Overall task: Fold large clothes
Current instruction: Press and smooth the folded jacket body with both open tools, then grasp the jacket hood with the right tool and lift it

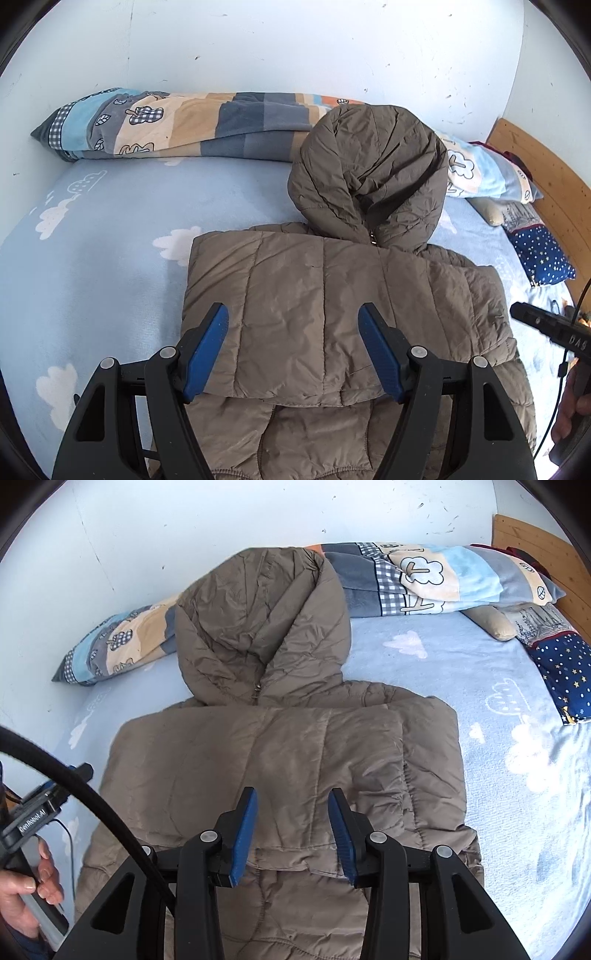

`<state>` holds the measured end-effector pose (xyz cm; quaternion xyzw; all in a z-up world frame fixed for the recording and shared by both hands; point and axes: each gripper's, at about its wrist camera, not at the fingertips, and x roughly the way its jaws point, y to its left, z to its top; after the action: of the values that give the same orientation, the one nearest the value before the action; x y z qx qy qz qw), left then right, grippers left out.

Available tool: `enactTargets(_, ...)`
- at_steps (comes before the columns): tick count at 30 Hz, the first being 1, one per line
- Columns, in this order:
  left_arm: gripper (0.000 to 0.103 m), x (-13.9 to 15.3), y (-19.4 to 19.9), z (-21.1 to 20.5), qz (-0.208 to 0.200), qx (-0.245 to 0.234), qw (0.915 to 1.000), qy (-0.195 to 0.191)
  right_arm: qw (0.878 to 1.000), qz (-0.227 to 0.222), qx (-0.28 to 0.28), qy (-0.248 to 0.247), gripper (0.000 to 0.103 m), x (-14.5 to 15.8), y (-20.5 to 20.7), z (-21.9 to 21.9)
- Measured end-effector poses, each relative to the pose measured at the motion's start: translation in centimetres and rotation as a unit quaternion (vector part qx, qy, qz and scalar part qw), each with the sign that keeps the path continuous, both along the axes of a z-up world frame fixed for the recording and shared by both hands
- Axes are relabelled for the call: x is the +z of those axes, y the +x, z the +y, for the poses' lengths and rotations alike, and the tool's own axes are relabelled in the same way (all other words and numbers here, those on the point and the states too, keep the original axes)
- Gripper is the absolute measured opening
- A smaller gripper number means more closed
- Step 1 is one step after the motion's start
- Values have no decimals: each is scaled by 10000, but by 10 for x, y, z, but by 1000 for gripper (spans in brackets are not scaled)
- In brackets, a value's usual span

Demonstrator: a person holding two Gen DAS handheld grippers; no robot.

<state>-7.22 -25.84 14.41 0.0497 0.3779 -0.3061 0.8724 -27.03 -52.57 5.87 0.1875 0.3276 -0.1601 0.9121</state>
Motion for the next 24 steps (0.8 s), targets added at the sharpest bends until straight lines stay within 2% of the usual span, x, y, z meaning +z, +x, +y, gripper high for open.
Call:
enactTargets(5,72,2,-2,0,-246,-104,9995,196,9995,-205,23,254,47,26,3,-9)
enactTargets(8,72,1,3,5,-31,-86,10000,-21,9994,-283,2,186,48,52,16,-16)
enactTargets(9,72,0,4,6,23,-86,9999,-65,9992,-350,15,187,53,63,21,-20)
enactTargets(10,72,-1,5,6,57,-92,9999,-96,9990,-419,9,168,59,73,27,-25)
enactTargets(11,72,-2,5,7,63,-116,9998,-114,9989,-461,-34,127,60,83,35,-32)
enactTargets(17,72,-11,11,10,46,-183,9998,-94,9989,-443,3,-167,60,123,93,-72)
enactTargets(20,72,-15,17,12,24,-123,9999,-104,9990,-369,67,-253,60,129,125,-99)
enactTargets(24,72,-21,26,11,110,-67,9999,-111,9991,-341,-96,-211,60,122,162,-137)
